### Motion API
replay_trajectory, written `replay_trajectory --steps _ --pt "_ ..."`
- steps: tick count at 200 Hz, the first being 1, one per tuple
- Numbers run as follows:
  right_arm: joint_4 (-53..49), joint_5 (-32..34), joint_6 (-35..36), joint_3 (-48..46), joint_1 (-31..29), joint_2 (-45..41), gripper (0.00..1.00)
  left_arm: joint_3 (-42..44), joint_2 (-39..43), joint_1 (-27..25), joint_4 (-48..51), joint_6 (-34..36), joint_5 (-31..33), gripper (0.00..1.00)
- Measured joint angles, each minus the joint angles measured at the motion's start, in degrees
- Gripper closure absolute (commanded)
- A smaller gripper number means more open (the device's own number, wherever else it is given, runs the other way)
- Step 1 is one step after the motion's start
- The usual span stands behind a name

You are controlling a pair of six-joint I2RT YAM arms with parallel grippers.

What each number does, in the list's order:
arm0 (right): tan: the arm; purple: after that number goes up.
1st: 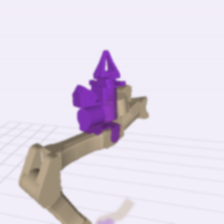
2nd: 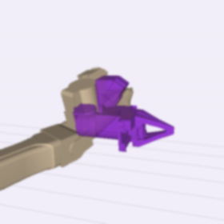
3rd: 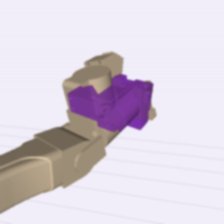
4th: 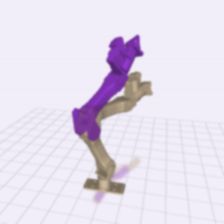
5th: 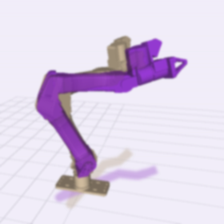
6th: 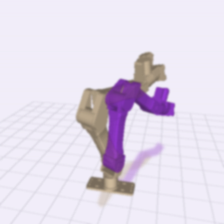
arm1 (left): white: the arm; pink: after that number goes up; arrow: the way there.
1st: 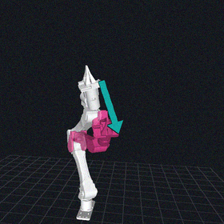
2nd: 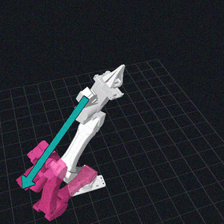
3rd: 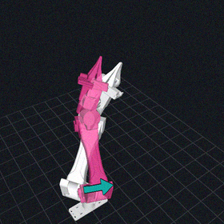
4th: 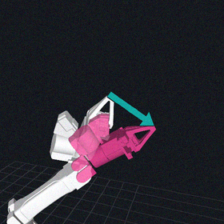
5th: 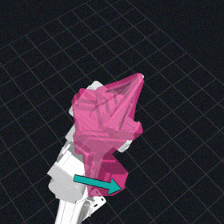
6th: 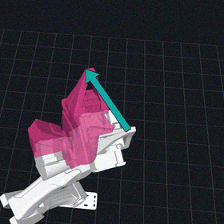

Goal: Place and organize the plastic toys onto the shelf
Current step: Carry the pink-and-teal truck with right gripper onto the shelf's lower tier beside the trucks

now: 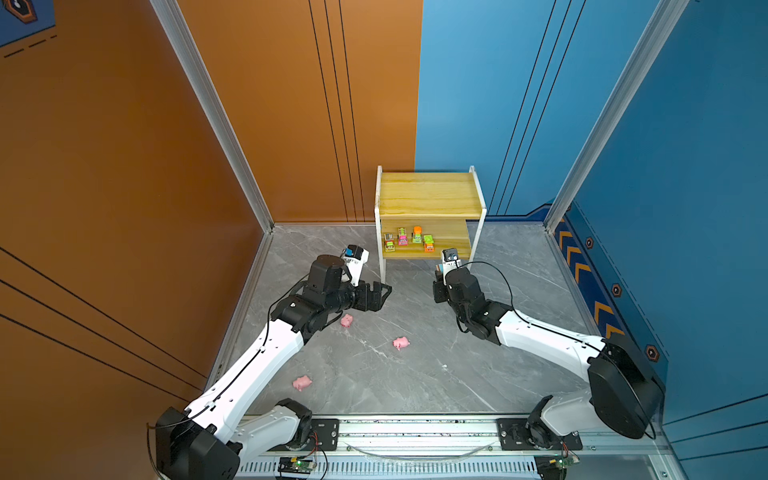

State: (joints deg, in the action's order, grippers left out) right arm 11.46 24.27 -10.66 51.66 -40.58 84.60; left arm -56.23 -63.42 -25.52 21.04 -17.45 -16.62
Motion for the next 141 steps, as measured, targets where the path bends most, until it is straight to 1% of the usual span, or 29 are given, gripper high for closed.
replay_trajectory --steps 25,55,141 --pt "-0.09 0.0 0.63 2.43 2.32 2.62 0.79 0.0 -0.02 -0.11 -0.28 -0.17 -0.39 0.07" --pt "-0.02 -0.02 1.07 4.79 4.59 3.87 0.79 0.0 -0.02 -0.11 -0.28 -0.2 -0.42 0.07" --pt "0.04 -0.48 2.12 8.94 6.93 7.69 0.79 0.0 -0.26 -0.11 -0.31 -0.42 -0.61 0.07"
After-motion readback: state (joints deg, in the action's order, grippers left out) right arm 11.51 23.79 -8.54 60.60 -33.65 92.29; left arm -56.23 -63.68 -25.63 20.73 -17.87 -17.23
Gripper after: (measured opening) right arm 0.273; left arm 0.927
